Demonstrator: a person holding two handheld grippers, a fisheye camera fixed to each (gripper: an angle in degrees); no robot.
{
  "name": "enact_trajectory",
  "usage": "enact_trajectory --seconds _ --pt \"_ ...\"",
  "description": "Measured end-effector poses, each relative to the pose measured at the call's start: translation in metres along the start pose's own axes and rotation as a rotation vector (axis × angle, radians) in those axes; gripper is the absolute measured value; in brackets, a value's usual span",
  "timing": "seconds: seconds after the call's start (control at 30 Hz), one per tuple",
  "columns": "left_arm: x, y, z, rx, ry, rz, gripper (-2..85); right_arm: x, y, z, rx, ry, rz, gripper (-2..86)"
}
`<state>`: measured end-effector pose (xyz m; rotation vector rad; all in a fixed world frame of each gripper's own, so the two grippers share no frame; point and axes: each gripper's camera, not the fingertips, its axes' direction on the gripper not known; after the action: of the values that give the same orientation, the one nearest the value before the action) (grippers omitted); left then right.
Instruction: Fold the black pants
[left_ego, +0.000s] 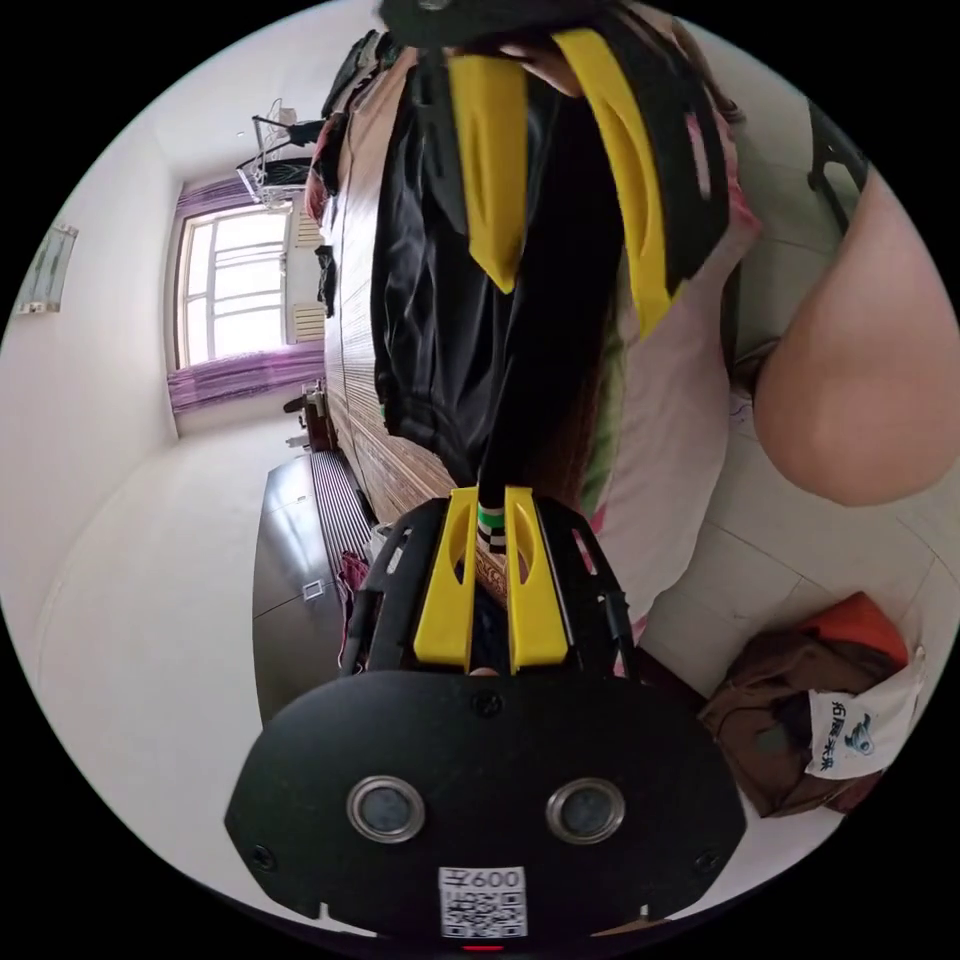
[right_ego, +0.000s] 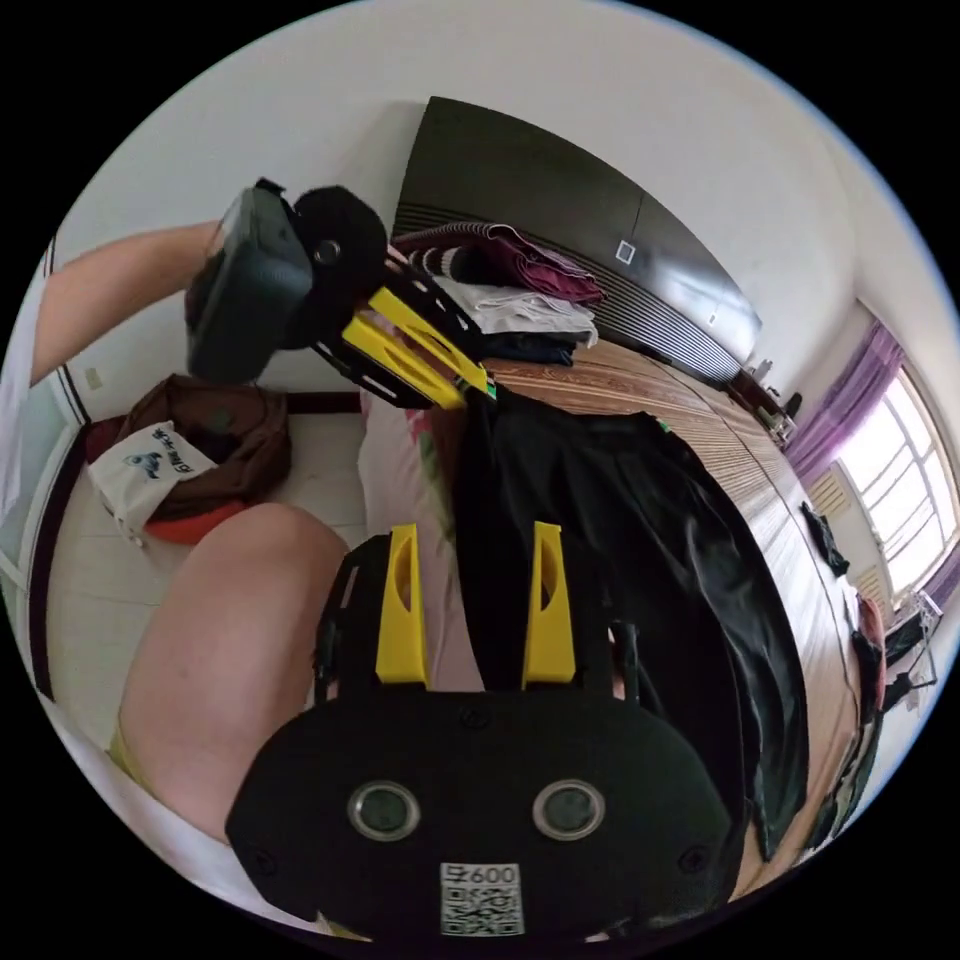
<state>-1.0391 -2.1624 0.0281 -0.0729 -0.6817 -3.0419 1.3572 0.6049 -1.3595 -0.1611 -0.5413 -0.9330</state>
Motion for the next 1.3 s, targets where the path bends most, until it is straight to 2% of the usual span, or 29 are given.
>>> enact_trajectory --seconds 0.1,0.2,0.33,0.53,0.6,0.7,0.77,0.87,1.13,1.2,1.27,1.3 --pt "-0.005 0.008 -0.002 0.02 0.001 -0.011 1.4 -0.016 0.004 0.011 -0.052 0.207 -0.034 7.5" --pt "-0.013 0.014 0.0 0.024 -0.004 -0.037 1.3 -0.017 0.018 0.006 -0.085 0.302 -0.07 6.0" --pt "-0.026 0.023 -0.002 0.038 -0.035 -0.1 1.3 0.016 0.057 -0.005 -0.247 0.424 -0.033 3.8" --pt "-0.024 0.025 -0.008 0.078 -0.053 -0.122 1.2 0.079 0.144 -0.083 -0.344 0.391 0.117 1.3" --pt "-0.024 0.021 -0.006 0.023 -0.092 -0.134 1.2 0.101 0.17 -0.099 -0.459 0.433 0.163 1.9" --pt "-0.028 0.026 -0.006 0.037 -0.074 -0.177 1.1 0.132 0.206 -0.149 -0.39 0.344 0.285 4.7" --pt "-0.034 0.027 -0.003 -0.013 -0.068 -0.217 1.1 0.154 0.222 -0.164 -0.451 0.315 0.359 5.5" --pt "-0.041 0.033 0.0 -0.057 -0.076 -0.253 1.1 0.165 0.24 -0.192 -0.459 0.354 0.292 6.1" --pt "-0.055 0.034 0.004 -0.123 -0.023 -0.282 1.2 0.184 0.234 -0.207 -0.725 0.381 -0.111 -0.4" --pt "-0.059 0.035 0.004 -0.149 0.002 -0.287 1.3 0.196 0.226 -0.219 -0.762 0.364 -0.135 -0.7" --pt "-0.063 0.039 -0.005 -0.142 0.045 -0.267 1.4 0.223 0.212 -0.25 -0.715 0.338 -0.067 -0.8" --pt "-0.068 0.045 -0.015 -0.13 0.054 -0.269 1.4 0.247 0.201 -0.278 -0.632 0.366 -0.017 -0.8"
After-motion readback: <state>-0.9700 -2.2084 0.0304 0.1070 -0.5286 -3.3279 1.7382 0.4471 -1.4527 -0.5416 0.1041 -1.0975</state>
